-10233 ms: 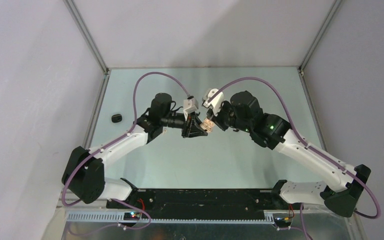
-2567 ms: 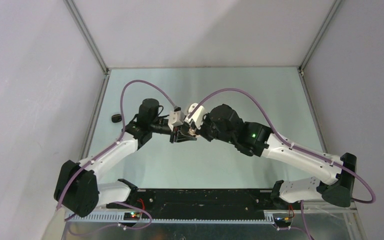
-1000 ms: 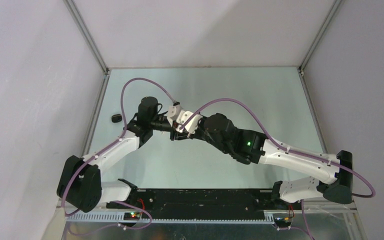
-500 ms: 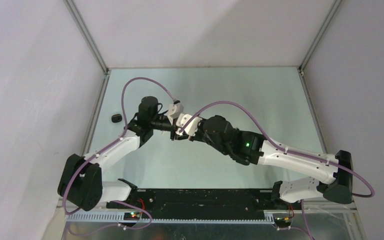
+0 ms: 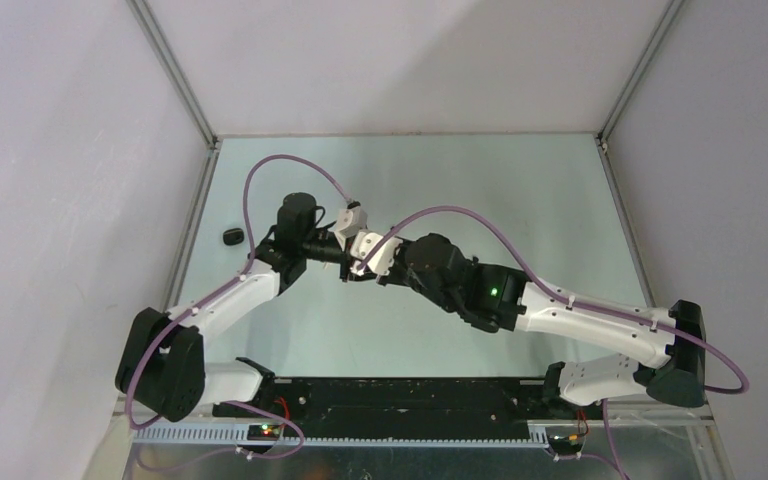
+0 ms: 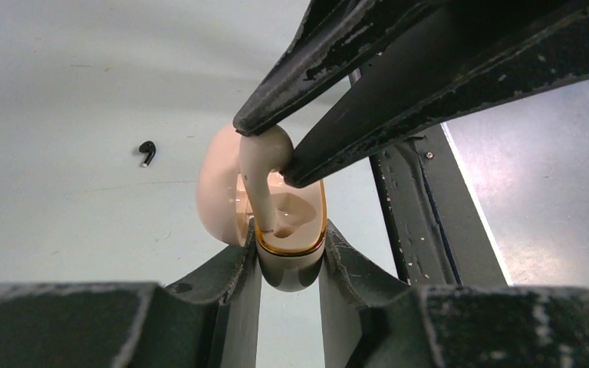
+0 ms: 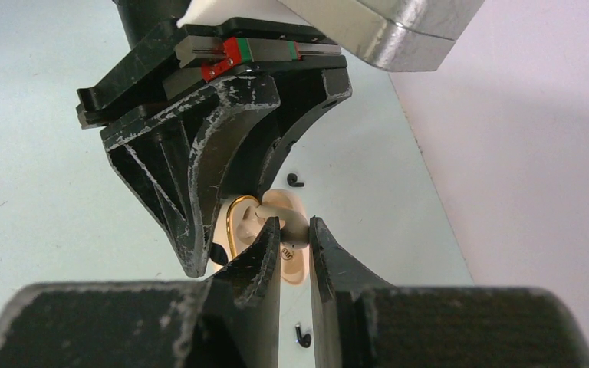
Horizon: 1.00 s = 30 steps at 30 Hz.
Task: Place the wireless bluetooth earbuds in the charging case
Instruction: Place the earbud in the charging case.
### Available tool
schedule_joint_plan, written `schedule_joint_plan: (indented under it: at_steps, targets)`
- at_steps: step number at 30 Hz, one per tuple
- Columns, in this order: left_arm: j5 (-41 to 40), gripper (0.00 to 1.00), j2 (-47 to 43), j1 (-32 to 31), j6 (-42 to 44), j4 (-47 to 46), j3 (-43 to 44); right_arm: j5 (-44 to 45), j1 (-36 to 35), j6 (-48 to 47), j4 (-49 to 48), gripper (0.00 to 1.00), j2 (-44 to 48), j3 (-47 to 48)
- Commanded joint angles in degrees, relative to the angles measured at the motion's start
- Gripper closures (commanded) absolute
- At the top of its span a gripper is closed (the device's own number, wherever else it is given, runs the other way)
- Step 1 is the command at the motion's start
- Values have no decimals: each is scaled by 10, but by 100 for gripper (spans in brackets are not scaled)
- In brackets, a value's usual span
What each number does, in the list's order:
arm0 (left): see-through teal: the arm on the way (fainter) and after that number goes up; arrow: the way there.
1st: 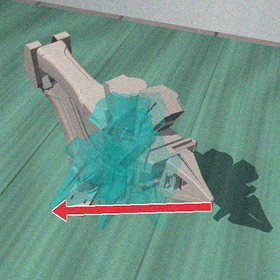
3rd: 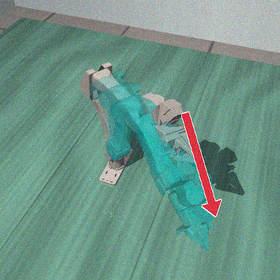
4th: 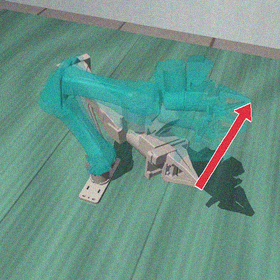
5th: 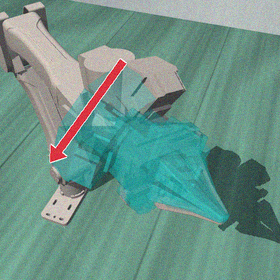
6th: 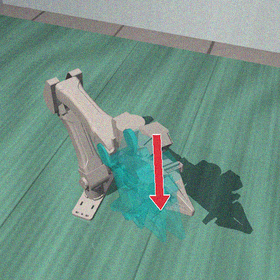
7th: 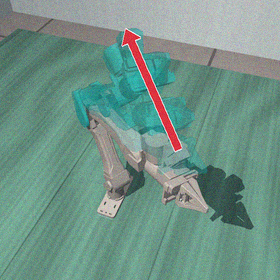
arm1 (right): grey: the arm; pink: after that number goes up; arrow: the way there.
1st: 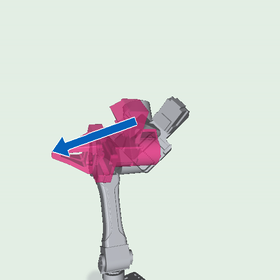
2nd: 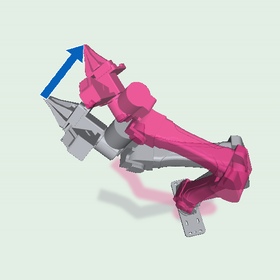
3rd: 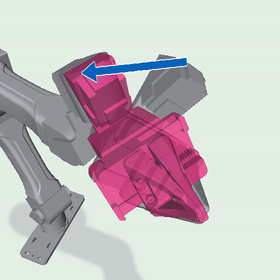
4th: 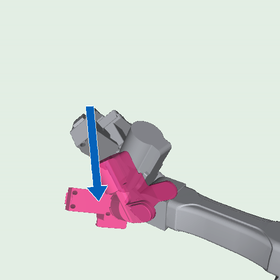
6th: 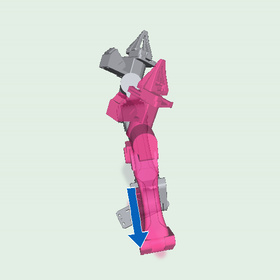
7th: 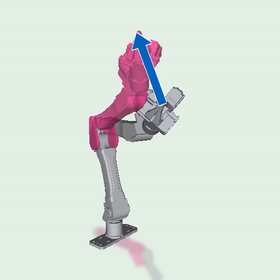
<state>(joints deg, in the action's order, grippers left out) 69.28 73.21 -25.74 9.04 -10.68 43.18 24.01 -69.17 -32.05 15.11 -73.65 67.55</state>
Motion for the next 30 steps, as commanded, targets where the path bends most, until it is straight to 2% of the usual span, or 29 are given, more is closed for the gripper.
schedule_joint_plan:
  at_steps: [1, 24, 30]
  targets:
    - [15, 100, 2, 2, 0, -1, 21, 4, -9, -7, -14, 98, 8, 1]
    - [27, 100, 3, 5, 3, 6, 23, 14, -15, -22, -29, 98, 5, -15]
    - [21, 100, 17, 5, -28, -7, 32, 18, -23, -19, -29, 98, -5, -15]
